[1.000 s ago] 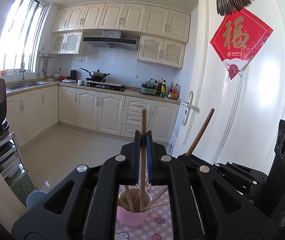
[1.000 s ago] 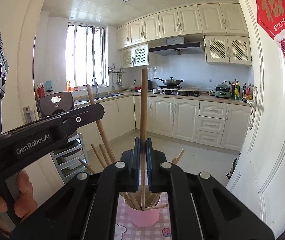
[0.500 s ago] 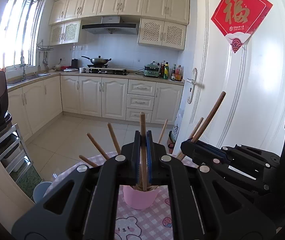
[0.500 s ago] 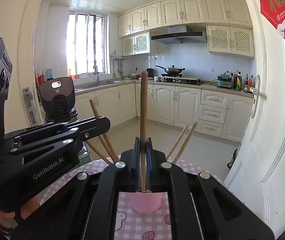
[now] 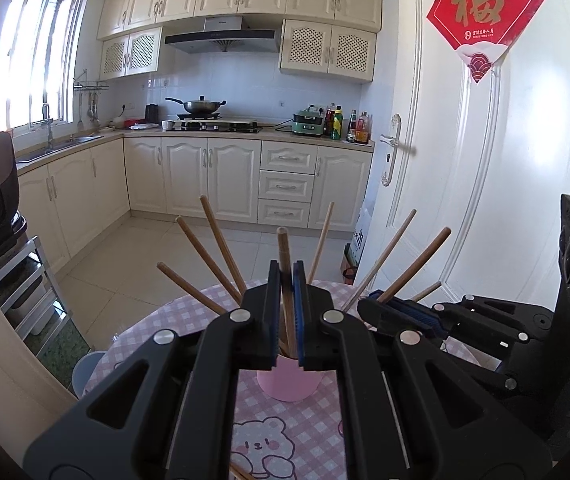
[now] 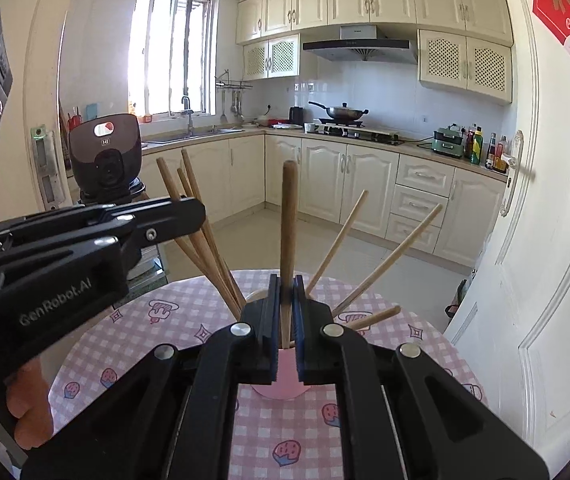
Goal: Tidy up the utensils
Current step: 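Open both grippers to release the chopsticks into the cup, then move both open grippers down to the last chopsticks on the table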
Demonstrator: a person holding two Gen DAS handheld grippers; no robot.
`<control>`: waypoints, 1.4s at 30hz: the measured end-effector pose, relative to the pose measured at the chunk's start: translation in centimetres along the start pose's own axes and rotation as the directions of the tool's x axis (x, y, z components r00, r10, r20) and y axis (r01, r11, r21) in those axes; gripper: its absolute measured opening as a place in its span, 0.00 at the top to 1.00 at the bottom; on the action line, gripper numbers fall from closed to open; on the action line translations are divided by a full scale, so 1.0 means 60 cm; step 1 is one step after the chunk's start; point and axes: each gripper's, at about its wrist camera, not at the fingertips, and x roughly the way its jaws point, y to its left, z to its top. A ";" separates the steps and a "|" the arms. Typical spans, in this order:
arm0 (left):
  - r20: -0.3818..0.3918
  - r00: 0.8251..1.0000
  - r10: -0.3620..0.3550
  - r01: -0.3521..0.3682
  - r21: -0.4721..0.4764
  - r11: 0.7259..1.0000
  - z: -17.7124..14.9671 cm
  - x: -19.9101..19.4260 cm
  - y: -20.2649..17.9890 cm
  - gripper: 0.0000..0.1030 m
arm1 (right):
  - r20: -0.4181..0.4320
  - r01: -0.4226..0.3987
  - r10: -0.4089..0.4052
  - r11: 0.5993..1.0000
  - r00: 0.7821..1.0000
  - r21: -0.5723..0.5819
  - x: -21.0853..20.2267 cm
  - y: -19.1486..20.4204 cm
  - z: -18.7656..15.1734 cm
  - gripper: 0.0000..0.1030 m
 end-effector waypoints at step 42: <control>-0.034 0.993 0.109 -0.111 -0.073 0.991 -0.124 -0.180 0.051 0.22 | 0.122 0.049 -0.058 0.996 0.991 0.070 -0.167 0.077 -0.086 0.42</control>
